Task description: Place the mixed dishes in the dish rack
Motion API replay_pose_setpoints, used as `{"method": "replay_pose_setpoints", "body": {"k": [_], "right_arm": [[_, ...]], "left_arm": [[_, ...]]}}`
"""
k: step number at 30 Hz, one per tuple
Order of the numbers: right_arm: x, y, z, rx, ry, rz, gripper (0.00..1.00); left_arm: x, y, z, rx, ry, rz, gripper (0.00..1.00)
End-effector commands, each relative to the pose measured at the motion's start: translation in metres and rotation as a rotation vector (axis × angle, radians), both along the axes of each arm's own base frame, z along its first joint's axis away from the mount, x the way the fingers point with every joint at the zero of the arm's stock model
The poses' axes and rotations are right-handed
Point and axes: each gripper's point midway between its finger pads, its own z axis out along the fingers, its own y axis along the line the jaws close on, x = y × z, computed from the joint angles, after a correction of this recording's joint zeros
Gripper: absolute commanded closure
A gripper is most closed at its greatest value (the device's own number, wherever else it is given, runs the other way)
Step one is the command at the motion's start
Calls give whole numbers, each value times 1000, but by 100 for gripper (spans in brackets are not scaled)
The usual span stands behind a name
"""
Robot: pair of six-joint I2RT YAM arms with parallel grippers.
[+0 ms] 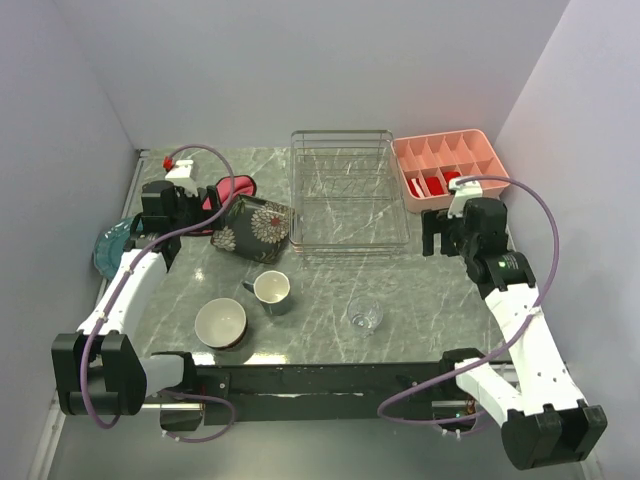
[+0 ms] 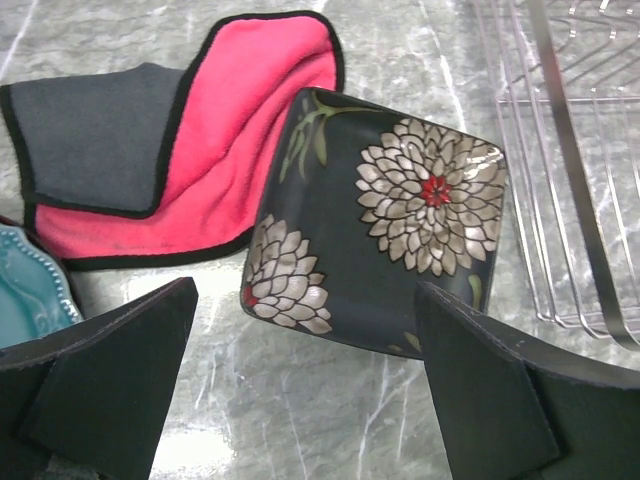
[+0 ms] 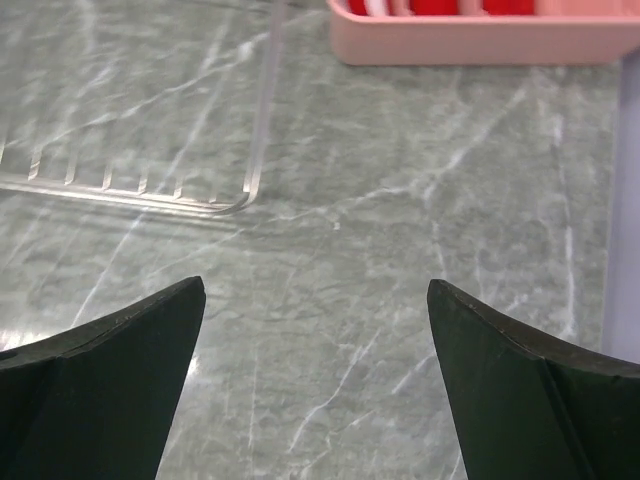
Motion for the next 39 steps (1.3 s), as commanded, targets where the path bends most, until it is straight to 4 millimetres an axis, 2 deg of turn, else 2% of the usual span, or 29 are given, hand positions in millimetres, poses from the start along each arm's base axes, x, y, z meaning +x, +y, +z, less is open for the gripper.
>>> {"method": "replay_pose_setpoints", "body": {"k": [1,2,3,4,5,6,8,9,12,15,16,18,20,22,23,29,39], "right_arm": [[-13,34,27,-14,-94,292,0],[-23,49,27,-20,-99,429,0],[-44,72,26,10,-97,608,0],[-48,77,16,-21,-98,665,0],[-50,83,15,-25,-103,678,0],[-58,100,5,-32,-62,747,0],[-65,113,-11,-76,20,804,1],[-74,125,-16,-76,44,859,1],[-80,137,-25,-52,84,879,2],[-95,155,-45,-66,158,953,4],[-106,163,-54,-76,185,998,4],[-110,168,-66,-107,217,1011,4],[-124,176,-78,-136,263,1080,6],[-134,183,-81,-156,271,1146,7],[-138,184,-82,-163,284,1167,8],[-135,193,-95,-203,321,1168,11],[-149,192,-116,-238,370,1202,27]], "left_arm": [[4,-13,24,-35,-71,-72,4],[3,-16,24,-47,-66,-87,4],[2,-21,27,-63,-72,-106,3],[1,-24,27,-77,-69,-122,4],[2,-26,27,-86,-67,-131,4],[1,-29,26,-97,-60,-143,4],[-1,-30,25,-106,-54,-140,3],[-1,-30,26,-105,-54,-140,4],[-5,-29,31,-95,-70,-142,4],[-8,-28,44,-96,-101,-137,4],[-11,-29,50,-94,-117,-140,3],[-13,-29,57,-96,-136,-138,4],[-20,-28,64,-98,-155,-136,4],[-26,-27,74,-93,-185,-133,4],[-29,-25,72,-90,-180,-124,4],[-42,-24,81,-94,-204,-114,3],[-41,-29,89,-130,-223,-121,4]]}}
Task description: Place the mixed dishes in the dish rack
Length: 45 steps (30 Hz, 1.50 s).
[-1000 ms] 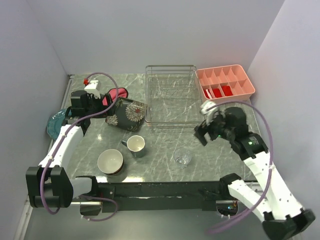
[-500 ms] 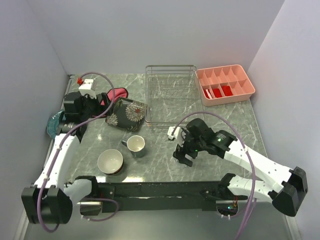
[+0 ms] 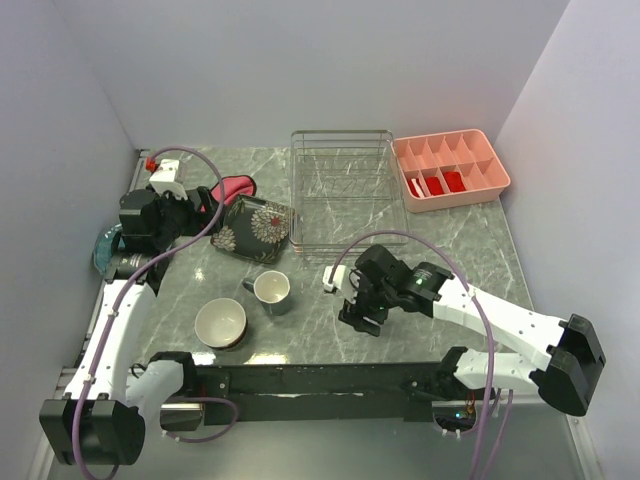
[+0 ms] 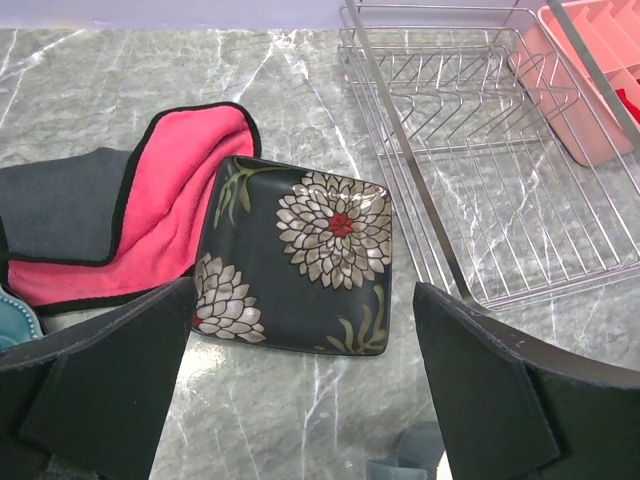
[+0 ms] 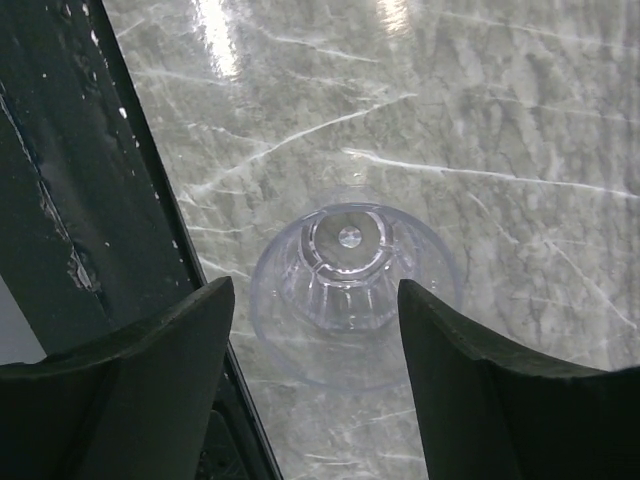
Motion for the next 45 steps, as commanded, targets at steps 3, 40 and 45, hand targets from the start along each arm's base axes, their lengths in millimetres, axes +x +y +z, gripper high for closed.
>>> {"method": "replay_pose_setpoints", "body": {"k": [3,40,45], "right_arm": [[-2,0,-11,-18,-19,5,29],[211,30,231,754,104,-453,100],[254,41,245,937,316,-498,100]], "left_arm": [[-1,-3,10,-35,-29,-8,4],[54,-167,116,-759,155,-807,4],[76,-183,90,-773,255,-801,4]]}}
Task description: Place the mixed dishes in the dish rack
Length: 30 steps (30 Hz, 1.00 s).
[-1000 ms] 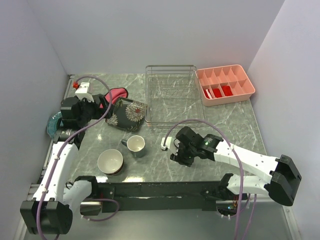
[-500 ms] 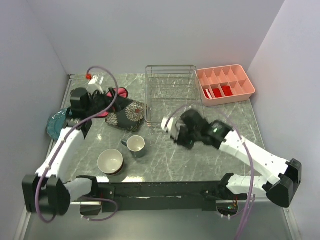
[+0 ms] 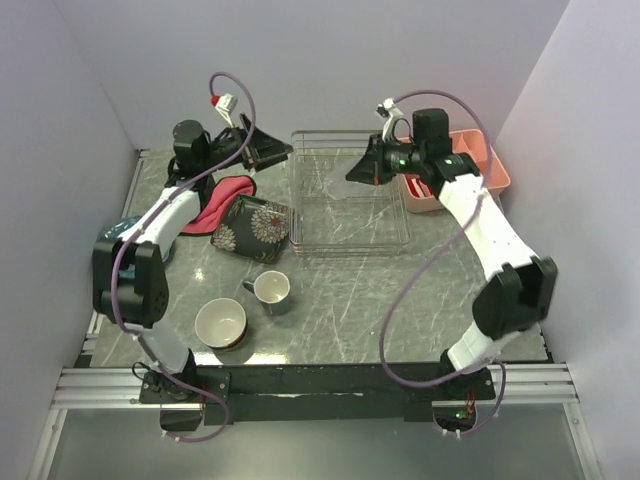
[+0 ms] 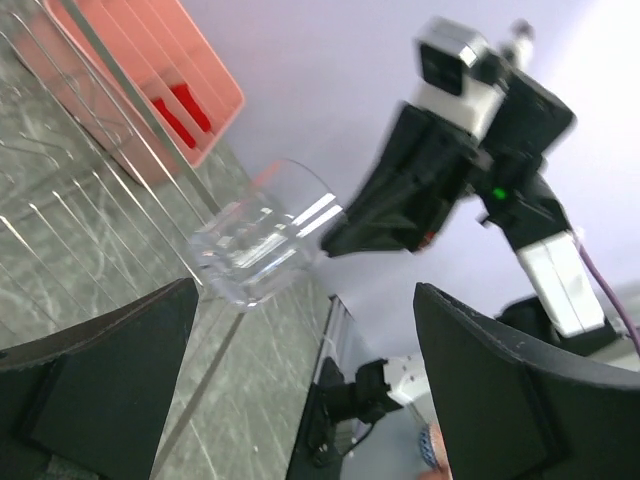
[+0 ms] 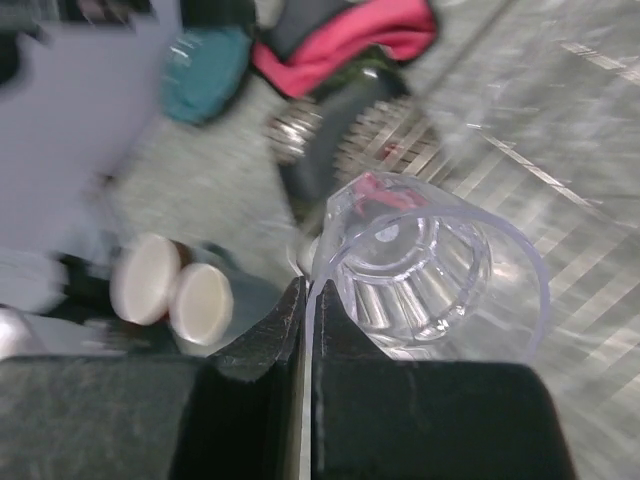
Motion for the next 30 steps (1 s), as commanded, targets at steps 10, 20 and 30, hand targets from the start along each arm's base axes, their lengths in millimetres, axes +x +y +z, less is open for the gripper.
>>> {"method": "replay_pose_setpoints", "body": {"k": [10,20,30], "right_arm": [[51,32,43,408,188,120,100],[56,25,52,450,226,91,100],[60,26,53,458,214,102,100]], "left_arm": [[8,-41,-13,-3,-40,-169,4],[11,-55,-37,-8,7,-214,4],[-5,-63,-36,-28,-25,-308,3]]}}
